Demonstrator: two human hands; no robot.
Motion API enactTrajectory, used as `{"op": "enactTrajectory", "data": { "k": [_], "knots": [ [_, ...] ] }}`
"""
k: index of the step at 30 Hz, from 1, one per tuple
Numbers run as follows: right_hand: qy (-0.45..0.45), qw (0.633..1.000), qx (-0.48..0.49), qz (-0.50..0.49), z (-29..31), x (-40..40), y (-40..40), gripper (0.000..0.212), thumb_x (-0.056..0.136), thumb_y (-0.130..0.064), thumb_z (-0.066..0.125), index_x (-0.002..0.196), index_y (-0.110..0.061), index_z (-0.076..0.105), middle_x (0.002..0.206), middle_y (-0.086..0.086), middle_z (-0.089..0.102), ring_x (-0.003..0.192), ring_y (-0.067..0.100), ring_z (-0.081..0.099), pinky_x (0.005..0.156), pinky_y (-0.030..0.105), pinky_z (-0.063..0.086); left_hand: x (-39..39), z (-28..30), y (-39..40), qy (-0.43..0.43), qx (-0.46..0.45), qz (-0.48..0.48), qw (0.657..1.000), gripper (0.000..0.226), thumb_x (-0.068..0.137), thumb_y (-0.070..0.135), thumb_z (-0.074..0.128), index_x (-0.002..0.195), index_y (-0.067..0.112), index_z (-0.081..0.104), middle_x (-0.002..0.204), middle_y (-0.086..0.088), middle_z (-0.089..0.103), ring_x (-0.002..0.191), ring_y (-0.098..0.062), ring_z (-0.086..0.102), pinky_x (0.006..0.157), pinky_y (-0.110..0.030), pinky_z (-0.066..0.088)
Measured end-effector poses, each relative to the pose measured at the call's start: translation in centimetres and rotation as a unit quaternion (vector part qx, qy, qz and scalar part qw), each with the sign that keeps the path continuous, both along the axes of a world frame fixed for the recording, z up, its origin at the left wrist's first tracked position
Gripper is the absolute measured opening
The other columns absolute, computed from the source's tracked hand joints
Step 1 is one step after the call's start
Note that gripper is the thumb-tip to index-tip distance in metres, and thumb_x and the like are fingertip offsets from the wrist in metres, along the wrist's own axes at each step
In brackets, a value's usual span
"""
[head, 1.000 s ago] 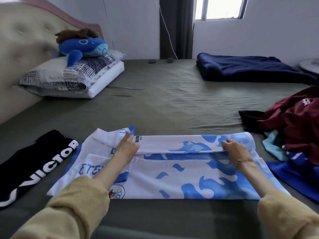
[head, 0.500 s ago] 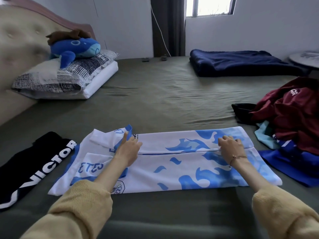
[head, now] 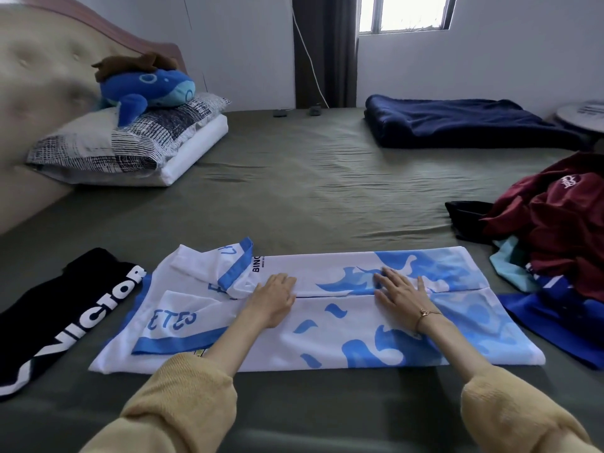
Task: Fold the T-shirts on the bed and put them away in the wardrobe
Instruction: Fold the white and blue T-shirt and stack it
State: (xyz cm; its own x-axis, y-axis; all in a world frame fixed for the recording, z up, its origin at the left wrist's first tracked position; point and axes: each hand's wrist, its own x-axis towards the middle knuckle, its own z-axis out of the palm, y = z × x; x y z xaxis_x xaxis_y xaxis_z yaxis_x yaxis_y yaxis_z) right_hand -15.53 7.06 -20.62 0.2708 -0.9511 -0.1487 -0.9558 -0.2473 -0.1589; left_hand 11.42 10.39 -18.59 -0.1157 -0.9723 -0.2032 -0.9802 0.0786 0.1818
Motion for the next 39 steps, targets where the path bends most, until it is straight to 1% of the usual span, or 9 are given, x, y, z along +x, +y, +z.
{"op": "enactTrajectory", "data": {
  "k": [3, 10, 16, 22, 24, 27, 30, 34, 39],
  "knots": [
    [-0.029, 0.999, -0.026, 0.037, 0.2, 2.9, -0.3, 0.042, 0.101, -0.037, 0.029, 0.141, -0.026, 0.033, 0.155, -0.006, 0.019, 0.142, 0.013, 0.018, 0.115, 0.046, 0.006, 1.6, 0.5, 0.3, 0.055, -0.094, 0.021, 0.994, 0.038, 0.095, 0.006, 0.035, 0.130, 0.011, 0.049, 0.134, -0.004, 0.047, 0.124, -0.020, 0.044, 0.099, -0.034, 0.039],
    [-0.096, 0.986, -0.024, 0.134, 0.7, 13.5, -2.0, 0.034, 0.099, -0.029, 0.039, 0.130, -0.020, 0.050, 0.141, -0.001, 0.038, 0.131, 0.017, 0.033, 0.102, 0.030, 0.026, 8.0, 0.4, 0.2, 0.098, -0.175, 0.118, 0.973, 0.034, 0.091, 0.002, 0.038, 0.118, 0.012, 0.055, 0.121, -0.002, 0.055, 0.116, -0.020, 0.047, 0.089, -0.034, 0.042],
    [-0.131, 0.990, 0.020, 0.058, 1.0, 22.7, -4.1, 0.041, 0.096, -0.045, 0.039, 0.120, -0.015, 0.053, 0.128, 0.003, 0.045, 0.127, 0.019, 0.036, 0.095, 0.036, 0.031, 12.9, -0.7, -0.2, 0.209, -0.196, 0.234, 0.929, 0.026, 0.091, 0.003, 0.039, 0.104, 0.010, 0.061, 0.109, -0.004, 0.060, 0.098, -0.018, 0.054, 0.077, -0.031, 0.044],
    [-0.269, 0.944, 0.125, -0.146, 2.0, 29.6, -7.0, 0.053, 0.081, -0.064, 0.050, 0.090, -0.012, 0.047, 0.095, 0.008, 0.058, 0.088, 0.028, 0.053, 0.083, 0.035, 0.040, 17.3, -0.9, -0.5, 0.460, -0.093, 0.388, 0.793, 0.026, 0.090, -0.005, 0.039, 0.090, 0.009, 0.061, 0.083, -0.009, 0.063, 0.062, -0.013, 0.051, 0.053, -0.017, 0.040],
    [-0.268, 0.944, 0.121, -0.150, 1.9, 31.1, -7.1, 0.037, 0.082, -0.047, 0.059, 0.086, -0.012, 0.049, 0.095, 0.009, 0.058, 0.095, 0.030, 0.056, 0.087, 0.035, 0.043, 18.3, -0.3, -0.2, 0.525, -0.067, 0.423, 0.735, 0.028, 0.092, -0.003, 0.037, 0.082, 0.008, 0.060, 0.072, -0.007, 0.060, 0.053, -0.013, 0.052, 0.047, -0.018, 0.038],
    [-0.325, 0.933, 0.115, -0.103, 2.2, 32.7, -6.0, 0.024, 0.087, -0.026, 0.058, 0.100, -0.006, 0.061, 0.100, 0.014, 0.062, 0.102, 0.031, 0.058, 0.074, 0.028, 0.038, 19.6, 0.4, 0.2, 0.604, -0.018, 0.458, 0.652, 0.029, 0.096, 0.005, 0.035, 0.077, 0.005, 0.057, 0.059, -0.006, 0.063, 0.043, -0.013, 0.059, 0.053, -0.023, 0.044],
    [-0.415, 0.895, 0.160, 0.005, 3.4, 33.1, -3.9, 0.026, 0.086, -0.012, 0.060, 0.110, -0.001, 0.062, 0.101, 0.015, 0.063, 0.088, 0.021, 0.053, 0.067, 0.029, 0.038, 20.9, 0.7, 0.2, 0.627, -0.010, 0.474, 0.618, 0.037, 0.100, 0.021, 0.031, 0.078, 0.003, 0.055, 0.060, -0.010, 0.065, 0.051, -0.019, 0.062, 0.058, -0.028, 0.048],
    [-0.353, 0.899, 0.189, 0.175, 4.0, 33.1, -1.5, 0.027, 0.085, -0.007, 0.061, 0.112, -0.003, 0.060, 0.100, 0.009, 0.061, 0.092, 0.021, 0.054, 0.083, 0.031, 0.043, 21.6, 1.3, 0.4, 0.627, 0.026, 0.484, 0.610, 0.048, 0.098, 0.043, 0.038, 0.073, 0.005, 0.053, 0.067, -0.010, 0.057, 0.060, -0.021, 0.054, 0.058, -0.030, 0.044],
    [-0.217, 0.926, 0.067, 0.303, 4.1, 32.8, 0.5, 0.021, 0.081, -0.004, 0.054, 0.079, -0.022, 0.041, 0.082, 0.008, 0.055, 0.083, 0.027, 0.050, 0.066, 0.030, 0.027, 21.4, 1.2, 1.0, 0.558, 0.033, 0.500, 0.661, 0.019, 0.095, 0.006, 0.047, 0.077, 0.007, 0.052, 0.070, -0.010, 0.054, 0.061, -0.021, 0.050, 0.054, -0.030, 0.043]
  ]
}}
